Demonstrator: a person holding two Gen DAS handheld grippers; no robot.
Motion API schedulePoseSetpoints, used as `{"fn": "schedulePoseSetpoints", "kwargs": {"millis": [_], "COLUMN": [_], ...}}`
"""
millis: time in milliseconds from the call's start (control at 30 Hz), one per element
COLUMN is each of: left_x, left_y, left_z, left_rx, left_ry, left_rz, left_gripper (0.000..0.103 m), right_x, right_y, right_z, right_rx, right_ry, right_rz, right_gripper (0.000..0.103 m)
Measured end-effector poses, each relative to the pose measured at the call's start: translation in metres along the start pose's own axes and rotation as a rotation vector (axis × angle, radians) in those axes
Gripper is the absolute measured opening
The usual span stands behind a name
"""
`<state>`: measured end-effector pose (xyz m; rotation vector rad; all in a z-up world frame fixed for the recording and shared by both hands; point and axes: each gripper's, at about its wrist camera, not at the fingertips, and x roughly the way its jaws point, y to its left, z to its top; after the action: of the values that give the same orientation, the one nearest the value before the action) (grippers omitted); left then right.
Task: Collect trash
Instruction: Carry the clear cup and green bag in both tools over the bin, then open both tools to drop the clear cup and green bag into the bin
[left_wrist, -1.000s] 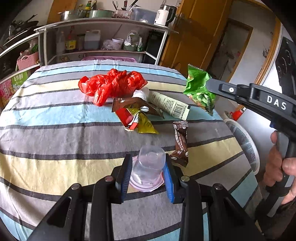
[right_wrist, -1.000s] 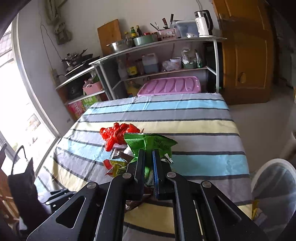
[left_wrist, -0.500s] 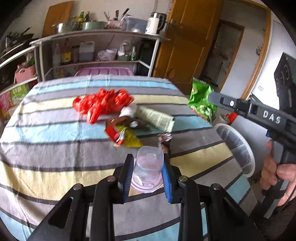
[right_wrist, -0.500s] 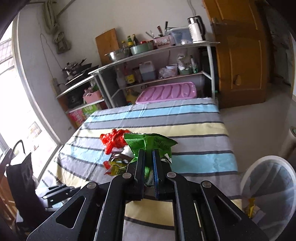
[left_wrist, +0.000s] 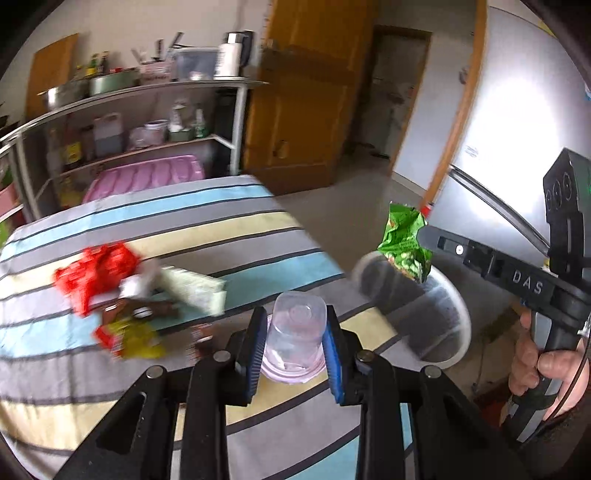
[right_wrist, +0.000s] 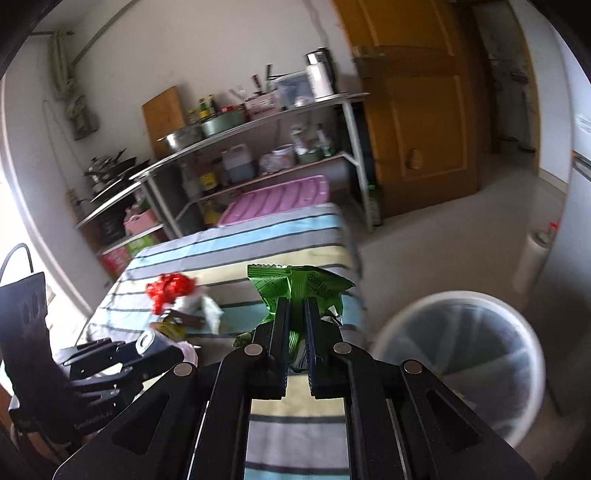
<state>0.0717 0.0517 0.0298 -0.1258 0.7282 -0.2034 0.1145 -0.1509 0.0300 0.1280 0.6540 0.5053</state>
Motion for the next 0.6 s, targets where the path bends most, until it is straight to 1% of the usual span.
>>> {"fn": "schedulePoseSetpoints", "kwargs": {"millis": [267, 400, 467, 500, 600], "left_x": [0.041, 0.06, 0.075, 0.079, 0.092], "left_y": [-0.063, -0.091, -0.1, -0.105, -0.121], "left_z": [0.018, 0.023, 0.025, 0.026, 0.024], "left_rx": [0.084, 0.121, 0.118, 0.117, 0.162], "left_ry": [0.044, 0.065, 0.099, 0.109, 0.126], "left_rz": [-0.12, -0.175, -0.197, -0.198, -0.189], "left_gripper": [0.031, 0.031, 0.031, 0.031, 0.031], "right_x": [-0.025, -0.028, -0.025, -0.024, -0.016], "right_y": [-0.061, -0.089, -0.101, -0.107, -0.121], "right_z": [-0.013, -0.021, -0.025, -0.028, -0.037], "right_rx": [0.077, 0.101, 0.113, 0.119, 0.136], "right_ry": [0.009, 0.041, 0.059, 0.067, 0.1], "right_rz": [-0.115, -0.165, -0.185, -0.198, -0.216], "right_gripper": [0.008, 0.008, 0.008, 0.008, 0.008]}}
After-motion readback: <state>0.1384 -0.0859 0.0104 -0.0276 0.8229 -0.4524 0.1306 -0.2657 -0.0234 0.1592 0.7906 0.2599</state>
